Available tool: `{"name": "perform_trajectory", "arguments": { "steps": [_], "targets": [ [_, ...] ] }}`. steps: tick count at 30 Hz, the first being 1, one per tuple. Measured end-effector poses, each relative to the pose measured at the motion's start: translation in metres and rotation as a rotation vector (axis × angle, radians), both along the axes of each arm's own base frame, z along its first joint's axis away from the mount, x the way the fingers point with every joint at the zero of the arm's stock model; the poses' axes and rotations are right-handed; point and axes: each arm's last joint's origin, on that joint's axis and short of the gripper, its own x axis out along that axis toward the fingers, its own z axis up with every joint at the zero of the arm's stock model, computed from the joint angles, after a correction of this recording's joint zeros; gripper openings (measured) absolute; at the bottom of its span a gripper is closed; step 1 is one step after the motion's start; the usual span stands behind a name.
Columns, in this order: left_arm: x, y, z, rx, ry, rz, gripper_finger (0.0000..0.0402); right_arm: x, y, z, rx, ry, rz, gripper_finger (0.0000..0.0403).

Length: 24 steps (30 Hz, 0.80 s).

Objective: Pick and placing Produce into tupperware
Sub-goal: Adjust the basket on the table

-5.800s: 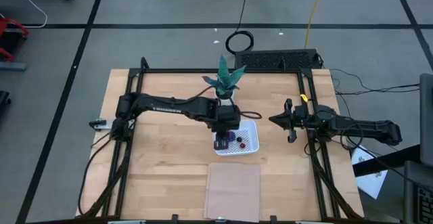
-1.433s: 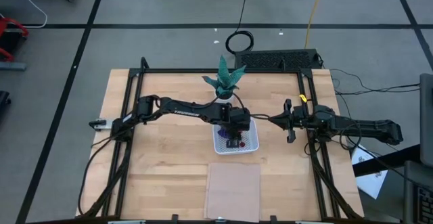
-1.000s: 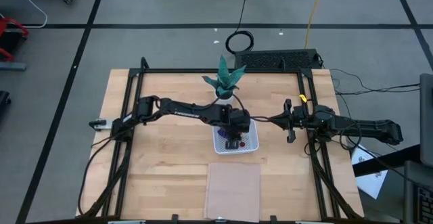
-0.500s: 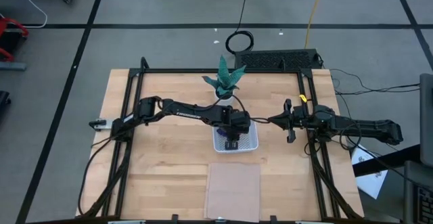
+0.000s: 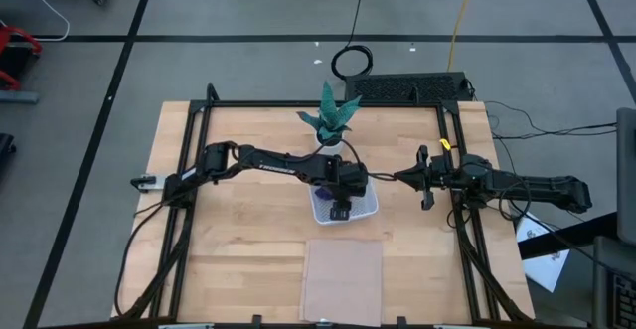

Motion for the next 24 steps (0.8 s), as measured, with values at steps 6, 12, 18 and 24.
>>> {"name": "perform_trajectory", "arguments": {
  "steps": [6,12,18,24],
  "targets": [
    [-0.003,-0.003,0.014,0.007,-0.02,-0.016,0.0241,0.0,0.0,0.0,0.0,0.0,0.0,0.0],
    [-0.013,-0.012,0.058,0.031,-0.112,-0.038,0.0225,0.0,0.0,0.0,0.0,0.0,0.0,0.0],
    [-0.03,-0.024,0.098,0.16,-0.154,-0.02,0.0152,0.0,0.0,0.0,0.0,0.001,0.0,0.0],
    [-0.037,-0.022,0.103,0.168,-0.123,-0.002,0.0016,0.0,0.0,0.0,0.0,0.003,0.0,0.0]
  ]
}}
